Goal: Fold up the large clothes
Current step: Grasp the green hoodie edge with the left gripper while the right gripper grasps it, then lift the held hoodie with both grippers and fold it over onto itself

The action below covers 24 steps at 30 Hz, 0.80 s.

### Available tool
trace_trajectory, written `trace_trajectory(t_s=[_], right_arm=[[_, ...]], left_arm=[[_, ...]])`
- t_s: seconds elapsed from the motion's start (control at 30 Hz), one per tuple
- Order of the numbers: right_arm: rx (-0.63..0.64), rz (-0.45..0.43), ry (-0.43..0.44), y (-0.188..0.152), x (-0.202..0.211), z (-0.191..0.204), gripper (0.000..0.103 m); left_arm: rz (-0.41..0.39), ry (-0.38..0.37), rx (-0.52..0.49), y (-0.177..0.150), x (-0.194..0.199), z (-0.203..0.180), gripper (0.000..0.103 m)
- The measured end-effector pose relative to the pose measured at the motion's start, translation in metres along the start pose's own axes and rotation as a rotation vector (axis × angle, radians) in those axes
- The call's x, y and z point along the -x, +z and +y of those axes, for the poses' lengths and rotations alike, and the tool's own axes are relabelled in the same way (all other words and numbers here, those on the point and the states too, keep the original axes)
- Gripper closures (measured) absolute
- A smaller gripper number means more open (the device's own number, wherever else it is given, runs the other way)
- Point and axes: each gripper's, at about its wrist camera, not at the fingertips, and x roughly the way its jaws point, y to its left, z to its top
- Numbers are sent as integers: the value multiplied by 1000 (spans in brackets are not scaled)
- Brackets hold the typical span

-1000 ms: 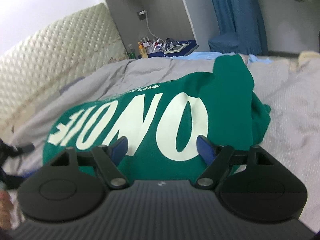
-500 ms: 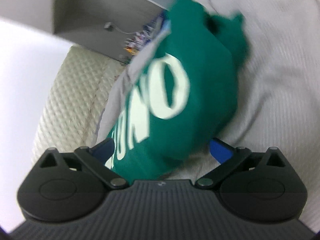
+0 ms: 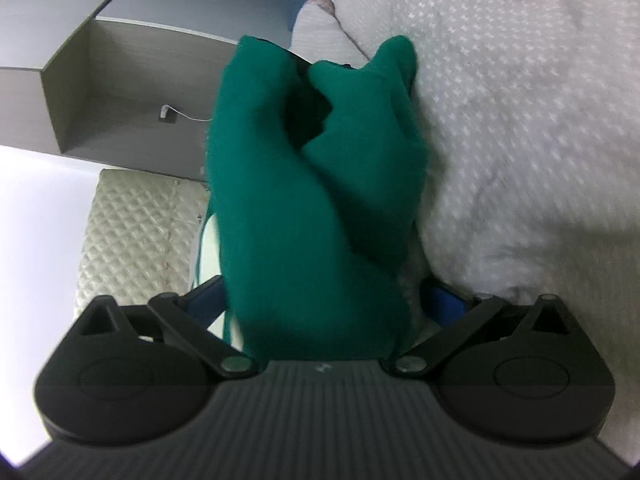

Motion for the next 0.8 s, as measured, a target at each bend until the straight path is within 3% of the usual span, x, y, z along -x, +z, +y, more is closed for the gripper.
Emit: trace_trajectory(t_s=[0.23,0.43,0.53,0.7,0.8], right_arm=[[-12,14,-10,7,-11,10,0],[146,18,109,5,9,54,0],[207,7,154,3,11,53,0],[121,8,109,17,-3,33,0],[83,14,149,21,9,39,0]], left_arm=[[5,6,51,8,-19,15,19],[5,1,98,13,-23,21,19],[2,-8,119,13,-16,29,19],[-3,-4,122,10,-12,26,19],[-7,-11,128,11,-12,23,20]])
